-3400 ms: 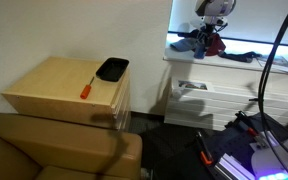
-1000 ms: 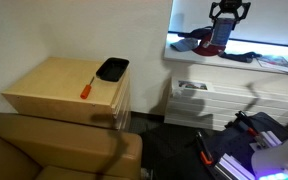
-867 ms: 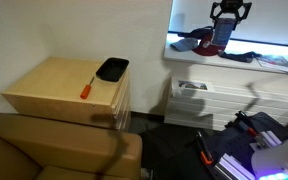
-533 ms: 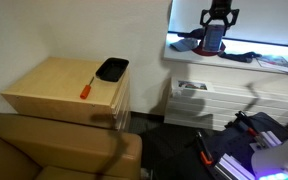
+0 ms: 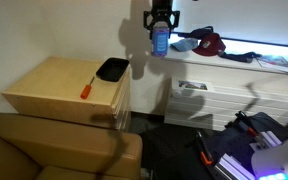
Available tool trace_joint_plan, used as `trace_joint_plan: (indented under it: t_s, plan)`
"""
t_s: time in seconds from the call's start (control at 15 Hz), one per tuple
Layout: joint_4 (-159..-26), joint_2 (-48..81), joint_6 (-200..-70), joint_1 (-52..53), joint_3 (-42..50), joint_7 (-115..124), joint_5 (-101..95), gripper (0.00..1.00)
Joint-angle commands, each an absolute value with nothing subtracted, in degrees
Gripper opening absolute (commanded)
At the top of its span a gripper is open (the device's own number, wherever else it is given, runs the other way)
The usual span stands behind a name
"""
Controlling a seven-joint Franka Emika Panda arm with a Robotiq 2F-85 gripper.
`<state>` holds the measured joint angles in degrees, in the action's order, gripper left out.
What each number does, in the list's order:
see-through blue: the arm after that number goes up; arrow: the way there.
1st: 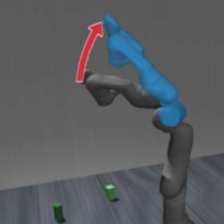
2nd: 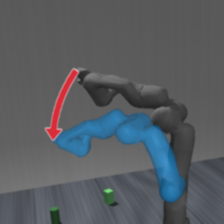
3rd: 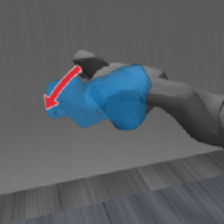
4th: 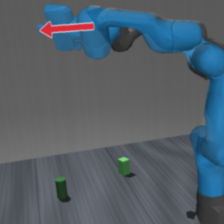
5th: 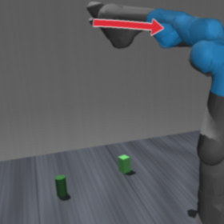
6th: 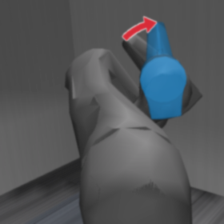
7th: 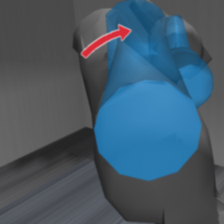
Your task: Pick up the object from the shelve and put it on the black tray on the left
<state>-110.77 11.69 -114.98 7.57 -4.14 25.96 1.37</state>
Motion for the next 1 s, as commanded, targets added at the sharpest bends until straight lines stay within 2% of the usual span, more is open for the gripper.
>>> trace_joint_plan:
  t_s: [0.0, 0.2, 0.27, 0.47, 0.93]
  plan:
    - [-108.08, 13.01, -114.80, 8.74, -4.63, 25.80, 1.91, 0.82]
    - [-103.98, 15.13, -114.63, 9.54, -4.98, 25.40, 2.27, 0.82]
    - [-103.79, 15.34, -114.63, 9.35, -4.83, 25.10, 2.27, 0.57]
    - [-102.33, 21.37, -117.19, 10.53, -5.08, 26.27, 1.76, 0.57]
    - [-82.01, 40.34, -123.45, 19.11, -2.75, 31.11, -4.67, 0.57]
